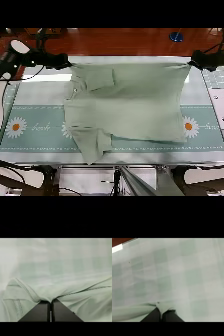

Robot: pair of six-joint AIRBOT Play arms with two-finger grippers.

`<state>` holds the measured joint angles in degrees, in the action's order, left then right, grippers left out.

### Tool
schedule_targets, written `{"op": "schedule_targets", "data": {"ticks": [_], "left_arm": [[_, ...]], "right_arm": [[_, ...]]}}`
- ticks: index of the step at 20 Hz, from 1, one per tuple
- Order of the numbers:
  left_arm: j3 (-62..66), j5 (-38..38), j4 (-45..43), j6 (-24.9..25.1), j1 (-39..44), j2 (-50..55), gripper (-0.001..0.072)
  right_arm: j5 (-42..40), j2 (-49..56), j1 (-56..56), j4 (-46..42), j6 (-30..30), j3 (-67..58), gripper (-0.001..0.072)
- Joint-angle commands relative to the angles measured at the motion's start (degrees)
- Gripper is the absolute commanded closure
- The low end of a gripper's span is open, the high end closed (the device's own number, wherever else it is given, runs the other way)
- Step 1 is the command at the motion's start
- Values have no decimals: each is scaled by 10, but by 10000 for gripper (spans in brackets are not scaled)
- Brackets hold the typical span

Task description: Fold the shirts.

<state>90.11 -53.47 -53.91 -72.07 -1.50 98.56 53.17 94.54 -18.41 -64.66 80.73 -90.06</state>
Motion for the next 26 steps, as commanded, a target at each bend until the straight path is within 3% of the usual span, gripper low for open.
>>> {"op": "schedule_targets", "data": {"ticks": [1,4,8,11,16,26], "left_arm": [[0,68,9,14,24,36,674],[0,103,8,52,44,50,674],[0,94,8,54,45,45,674],[0,15,8,44,32,19,676],[-5,-189,-28,-50,23,18,675],[-30,-197,-44,-66,34,70,675]], "right_arm": [[-29,39,1,2,-61,0,690],[-29,54,0,-13,-80,0,690],[-4,42,0,-30,-80,0,690],[61,12,0,-60,-70,0,690],[214,-1,1,-108,-39,13,691],[175,13,0,-106,-38,78,690]]}}
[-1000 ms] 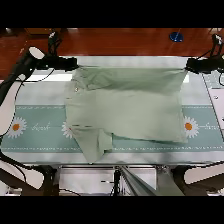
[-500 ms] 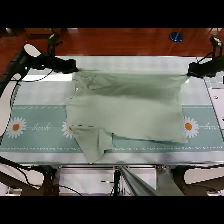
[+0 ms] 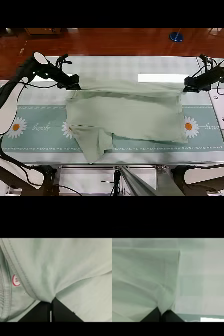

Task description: Fold the shirts.

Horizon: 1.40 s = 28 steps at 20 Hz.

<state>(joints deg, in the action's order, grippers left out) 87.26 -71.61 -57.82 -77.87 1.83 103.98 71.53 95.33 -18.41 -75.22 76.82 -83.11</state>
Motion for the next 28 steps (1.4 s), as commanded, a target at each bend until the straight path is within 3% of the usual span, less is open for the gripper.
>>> {"op": "schedule_targets", "data": {"ticks": [1,4,5,7,8,9,11,14,19,23,28], "left_arm": [[-2,-16,-7,-18,0,23,675],[-1,-16,-4,-12,1,26,663],[0,-16,2,-8,-1,23,613],[21,-33,10,-8,-19,10,332],[40,-51,6,8,-35,1,294],[55,-70,0,13,-59,-13,293],[52,-120,-3,16,-115,-50,223],[-46,-158,-2,50,-185,-132,223],[-357,-86,11,114,-229,-279,148],[-485,-67,52,159,-232,-307,148],[-559,-28,90,178,-216,-306,148]], "right_arm": [[-9,8,0,0,1,8,690],[-16,11,0,2,3,8,688],[-23,10,0,5,2,7,650],[3,2,-3,11,-21,-20,424],[29,-9,-6,7,-41,-42,356],[44,-28,-17,6,-41,-60,318],[87,-73,-46,-18,-39,-63,252],[117,-155,-115,-23,-32,57,251],[54,-272,-211,52,-89,323,247],[43,-305,-238,83,-100,378,247],[43,-314,-238,106,-101,378,247]]}}
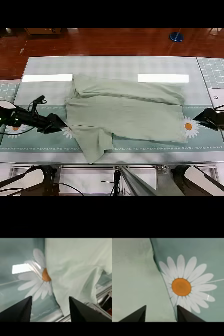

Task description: Fold the shirts.

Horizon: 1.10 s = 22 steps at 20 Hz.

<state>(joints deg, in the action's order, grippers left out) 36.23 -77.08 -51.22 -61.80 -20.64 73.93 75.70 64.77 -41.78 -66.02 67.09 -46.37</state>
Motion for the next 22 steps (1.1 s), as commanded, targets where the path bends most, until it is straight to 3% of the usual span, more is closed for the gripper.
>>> {"op": "schedule_targets", "data": {"ticks": [1,8,9,11,12,14,16,18,22], "left_arm": [[-56,40,24,12,21,-5,148],[-58,168,38,-68,137,-2,151],[-58,184,43,-75,152,-2,194],[-58,193,43,-79,173,-2,634],[-58,189,43,-72,175,-2,673],[-58,177,36,-73,170,-2,674],[-58,169,31,-73,161,-2,674],[-58,166,31,-73,151,-2,674],[-58,165,31,-58,143,-2,673]], "right_arm": [[3,-9,-4,14,-3,10,247],[8,-9,-4,14,-3,10,247],[9,-9,-4,14,-3,10,247],[9,-9,-4,14,-3,10,247],[9,-10,-4,14,-3,10,247],[7,-20,-5,7,-1,10,244],[18,-25,-13,-34,28,10,159],[27,-25,-38,-68,47,25,155],[17,-25,-84,-38,26,91,155]]}}
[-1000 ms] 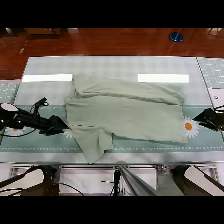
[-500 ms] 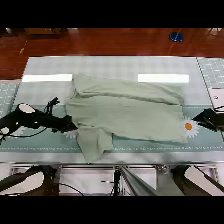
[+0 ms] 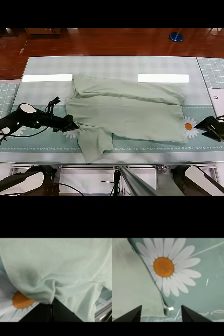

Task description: Fold the shirts.

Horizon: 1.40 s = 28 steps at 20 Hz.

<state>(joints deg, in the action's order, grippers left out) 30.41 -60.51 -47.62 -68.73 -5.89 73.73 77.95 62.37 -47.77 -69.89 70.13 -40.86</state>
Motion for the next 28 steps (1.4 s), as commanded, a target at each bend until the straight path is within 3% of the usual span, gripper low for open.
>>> {"op": "schedule_targets", "data": {"ticks": [1,10,15,16,22,26,28], "left_arm": [[0,-1,-5,16,-5,0,673],[0,-1,-3,22,-5,0,673],[0,-2,-3,22,-5,0,673],[0,-2,-3,22,-5,0,674],[0,-2,-4,23,-5,0,673],[25,-43,-2,23,-5,-15,674],[56,-64,20,22,-5,-44,675]], "right_arm": [[-13,-1,-24,2,-9,50,154],[-18,0,-24,33,-19,82,153],[-81,0,16,38,3,146,153],[-99,0,23,38,13,153,180],[-126,0,27,72,17,152,668],[-42,-18,27,97,-20,106,689],[-23,-48,28,151,-23,70,689]]}}
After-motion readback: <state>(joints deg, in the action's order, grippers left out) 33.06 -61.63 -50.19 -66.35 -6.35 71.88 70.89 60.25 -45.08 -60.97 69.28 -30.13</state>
